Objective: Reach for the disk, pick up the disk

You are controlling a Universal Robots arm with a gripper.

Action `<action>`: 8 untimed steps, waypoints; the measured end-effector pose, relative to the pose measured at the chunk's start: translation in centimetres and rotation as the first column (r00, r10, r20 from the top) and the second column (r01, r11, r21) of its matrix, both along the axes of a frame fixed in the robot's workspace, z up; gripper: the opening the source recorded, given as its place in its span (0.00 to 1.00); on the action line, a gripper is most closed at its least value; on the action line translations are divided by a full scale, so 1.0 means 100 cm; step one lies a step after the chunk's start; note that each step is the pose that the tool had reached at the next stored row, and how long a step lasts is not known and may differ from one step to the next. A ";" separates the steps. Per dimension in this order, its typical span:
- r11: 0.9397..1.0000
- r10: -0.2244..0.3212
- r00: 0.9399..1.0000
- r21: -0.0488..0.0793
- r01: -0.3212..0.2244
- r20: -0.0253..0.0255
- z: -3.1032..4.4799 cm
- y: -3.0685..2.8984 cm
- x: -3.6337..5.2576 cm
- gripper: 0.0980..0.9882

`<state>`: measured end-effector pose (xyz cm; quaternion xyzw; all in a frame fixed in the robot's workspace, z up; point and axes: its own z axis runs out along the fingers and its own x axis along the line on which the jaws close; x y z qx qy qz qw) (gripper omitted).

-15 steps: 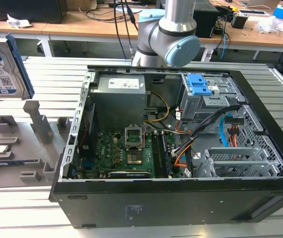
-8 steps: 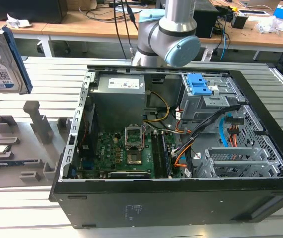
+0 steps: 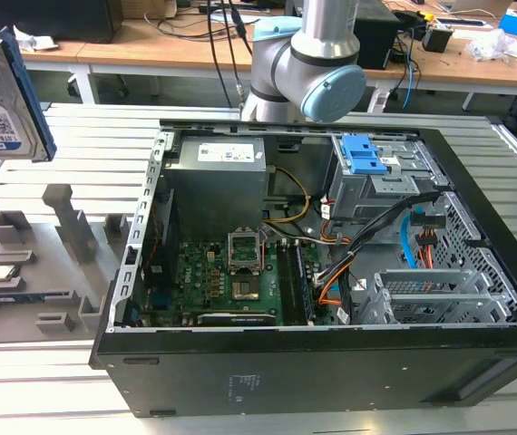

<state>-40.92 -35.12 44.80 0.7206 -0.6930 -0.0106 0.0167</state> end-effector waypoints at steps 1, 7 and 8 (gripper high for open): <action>1.000 0.000 1.000 0.000 0.000 0.000 0.0025 0.0000 0.0003 0.30; 1.000 0.000 1.000 0.000 0.000 0.000 0.0196 0.0000 0.0020 0.30; 1.000 0.000 1.000 0.000 0.000 0.000 0.0212 0.0000 0.0022 0.30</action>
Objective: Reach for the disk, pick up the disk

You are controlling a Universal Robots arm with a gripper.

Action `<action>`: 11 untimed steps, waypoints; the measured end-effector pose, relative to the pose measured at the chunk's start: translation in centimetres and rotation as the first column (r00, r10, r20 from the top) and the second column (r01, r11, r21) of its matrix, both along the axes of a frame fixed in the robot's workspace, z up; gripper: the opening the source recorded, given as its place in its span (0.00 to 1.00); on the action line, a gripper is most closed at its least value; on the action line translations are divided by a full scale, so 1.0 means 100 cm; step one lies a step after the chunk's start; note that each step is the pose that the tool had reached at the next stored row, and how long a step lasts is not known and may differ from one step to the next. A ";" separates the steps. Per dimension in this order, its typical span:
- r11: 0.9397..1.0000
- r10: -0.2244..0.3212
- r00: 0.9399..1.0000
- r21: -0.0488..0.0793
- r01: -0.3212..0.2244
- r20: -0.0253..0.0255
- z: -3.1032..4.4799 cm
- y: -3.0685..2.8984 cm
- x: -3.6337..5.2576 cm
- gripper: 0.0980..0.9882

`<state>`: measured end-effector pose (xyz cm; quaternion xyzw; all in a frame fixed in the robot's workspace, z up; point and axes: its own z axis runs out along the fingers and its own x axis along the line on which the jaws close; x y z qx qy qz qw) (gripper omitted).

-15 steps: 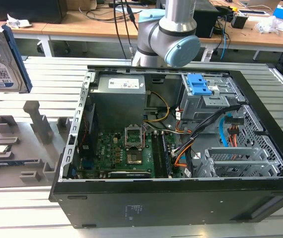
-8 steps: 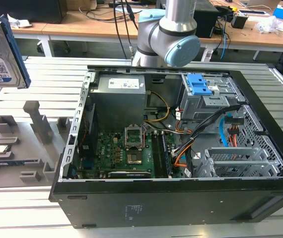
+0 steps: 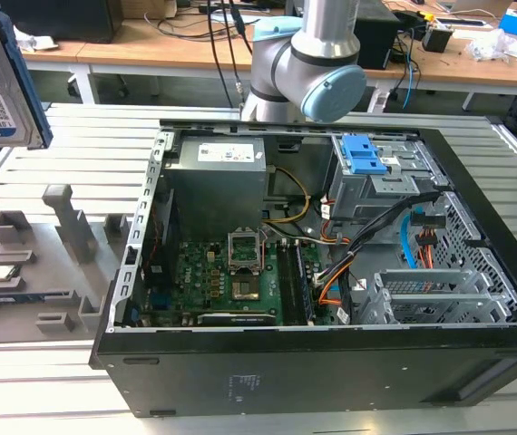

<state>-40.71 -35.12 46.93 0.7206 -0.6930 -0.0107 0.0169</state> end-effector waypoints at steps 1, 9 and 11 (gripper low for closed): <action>1.000 0.000 1.000 0.000 0.000 0.000 0.0016 0.0000 0.0002 0.30; 1.000 0.000 1.000 0.000 0.000 -0.001 0.0185 0.0000 0.0022 0.30; 1.000 0.000 1.000 0.000 0.000 -0.001 0.0221 0.0000 0.0026 0.30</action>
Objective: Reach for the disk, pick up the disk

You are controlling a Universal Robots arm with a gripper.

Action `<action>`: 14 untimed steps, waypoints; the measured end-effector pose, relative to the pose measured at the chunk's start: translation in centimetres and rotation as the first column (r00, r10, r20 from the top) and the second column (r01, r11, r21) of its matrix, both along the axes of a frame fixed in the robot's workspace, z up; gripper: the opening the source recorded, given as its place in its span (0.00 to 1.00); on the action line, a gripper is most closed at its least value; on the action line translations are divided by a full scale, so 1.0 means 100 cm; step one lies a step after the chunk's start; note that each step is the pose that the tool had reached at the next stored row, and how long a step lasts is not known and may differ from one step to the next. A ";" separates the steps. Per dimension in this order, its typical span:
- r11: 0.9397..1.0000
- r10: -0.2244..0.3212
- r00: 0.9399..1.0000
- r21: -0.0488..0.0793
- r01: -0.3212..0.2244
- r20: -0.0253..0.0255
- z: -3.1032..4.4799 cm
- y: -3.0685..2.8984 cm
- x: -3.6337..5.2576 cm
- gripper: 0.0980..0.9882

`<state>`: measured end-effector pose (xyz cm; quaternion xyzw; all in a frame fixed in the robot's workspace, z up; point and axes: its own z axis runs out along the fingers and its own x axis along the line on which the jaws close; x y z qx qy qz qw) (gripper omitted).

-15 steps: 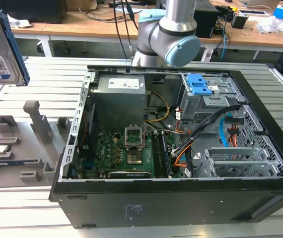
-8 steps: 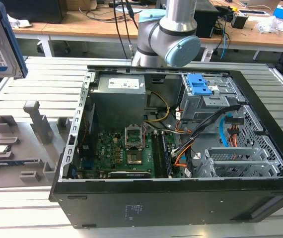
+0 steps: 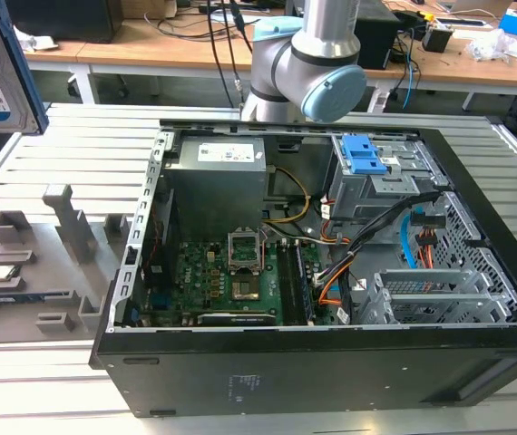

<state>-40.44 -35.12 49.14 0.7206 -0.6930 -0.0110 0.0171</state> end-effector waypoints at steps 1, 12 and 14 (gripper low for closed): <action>1.000 0.000 1.000 0.000 0.000 0.000 0.0018 0.0000 0.0002 0.30; 1.000 0.000 1.000 0.000 0.000 0.000 0.0125 -0.0001 0.0019 0.30; 1.000 0.000 1.000 -0.002 0.000 0.000 0.0124 0.0000 0.0179 0.30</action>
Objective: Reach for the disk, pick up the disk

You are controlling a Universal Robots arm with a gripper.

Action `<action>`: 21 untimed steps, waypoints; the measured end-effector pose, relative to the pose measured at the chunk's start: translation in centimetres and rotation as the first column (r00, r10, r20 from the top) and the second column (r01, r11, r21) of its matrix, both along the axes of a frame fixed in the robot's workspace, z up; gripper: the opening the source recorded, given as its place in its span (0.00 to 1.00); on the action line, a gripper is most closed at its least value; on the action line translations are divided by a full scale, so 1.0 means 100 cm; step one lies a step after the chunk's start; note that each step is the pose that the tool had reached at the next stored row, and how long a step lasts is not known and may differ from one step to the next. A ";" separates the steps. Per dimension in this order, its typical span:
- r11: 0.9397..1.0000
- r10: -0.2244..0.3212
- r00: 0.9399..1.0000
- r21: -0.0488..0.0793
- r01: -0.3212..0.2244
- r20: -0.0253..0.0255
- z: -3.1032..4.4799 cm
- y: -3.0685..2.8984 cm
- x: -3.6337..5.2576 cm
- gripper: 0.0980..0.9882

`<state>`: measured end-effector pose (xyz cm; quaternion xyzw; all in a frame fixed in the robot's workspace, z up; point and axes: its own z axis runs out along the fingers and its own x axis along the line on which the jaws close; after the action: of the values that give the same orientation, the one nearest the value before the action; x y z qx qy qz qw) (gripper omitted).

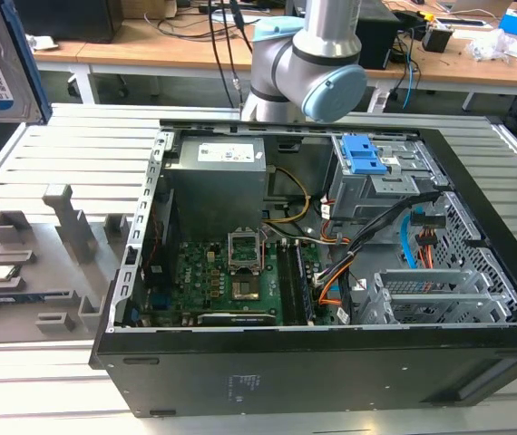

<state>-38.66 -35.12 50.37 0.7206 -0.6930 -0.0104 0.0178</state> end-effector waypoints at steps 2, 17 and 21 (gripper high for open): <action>1.000 0.000 1.000 -0.001 0.000 0.000 0.0000 0.0000 0.0156 0.30; 1.000 0.000 1.000 -0.001 0.000 0.000 -0.0001 0.0005 0.1042 0.30; 1.000 0.000 1.000 -0.001 0.000 -0.001 0.0000 0.0005 0.1215 0.30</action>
<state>-26.50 -35.07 50.37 0.7206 -0.6930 -0.0101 0.0185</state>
